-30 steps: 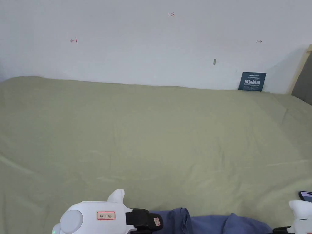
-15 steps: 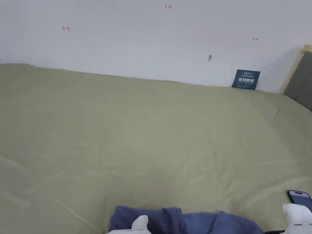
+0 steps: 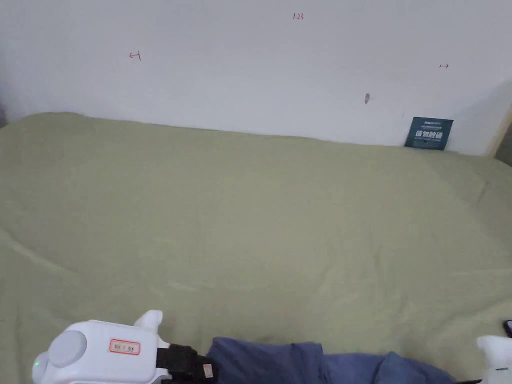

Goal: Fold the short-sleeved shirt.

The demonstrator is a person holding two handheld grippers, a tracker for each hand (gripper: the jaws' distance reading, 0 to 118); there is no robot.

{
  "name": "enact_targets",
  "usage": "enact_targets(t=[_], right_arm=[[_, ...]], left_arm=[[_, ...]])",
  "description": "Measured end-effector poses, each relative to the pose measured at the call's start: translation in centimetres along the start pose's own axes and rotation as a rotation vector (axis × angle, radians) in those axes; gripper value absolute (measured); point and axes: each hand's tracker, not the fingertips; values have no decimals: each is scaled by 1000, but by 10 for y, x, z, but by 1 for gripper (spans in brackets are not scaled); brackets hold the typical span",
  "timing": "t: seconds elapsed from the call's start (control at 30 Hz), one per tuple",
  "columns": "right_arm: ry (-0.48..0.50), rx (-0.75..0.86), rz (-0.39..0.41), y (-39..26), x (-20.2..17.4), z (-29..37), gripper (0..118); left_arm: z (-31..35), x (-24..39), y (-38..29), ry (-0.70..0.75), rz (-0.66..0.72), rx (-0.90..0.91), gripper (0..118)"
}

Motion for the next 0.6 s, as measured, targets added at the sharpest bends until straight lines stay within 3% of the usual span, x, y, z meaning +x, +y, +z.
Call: enact_targets(t=[0.13,0.17,0.2,0.27,0.3,0.33,0.5,0.53,0.6], right_arm=[[12,0,3,-1,-3,2,0],[10,-2,5,-1,-4,3,0],[7,-3,6,-1,-4,4,0],[-1,-3,12,-2,-4,6,0],[-5,-3,16,-1,-4,7,0],[-5,-4,17,-1,-3,7,0],[2,5,1,0,-1,8,0],[5,2,-2,0,-1,8,0],[1,1,-8,-1,0,7,0]], left_arm=[[5,-16,1,-45,8,3,0],[4,-17,1,-49,0,-1,7],[2,-16,0,-50,-4,-4,30],[-6,-20,1,-60,-14,-25,113],[-14,-23,-1,-100,-10,-49,118],[-15,-22,-4,-223,0,-10,118],[-46,-18,-6,-247,34,-3,112],[-49,-9,-8,-256,31,-9,100],[-53,-7,-8,-231,85,-69,9]])
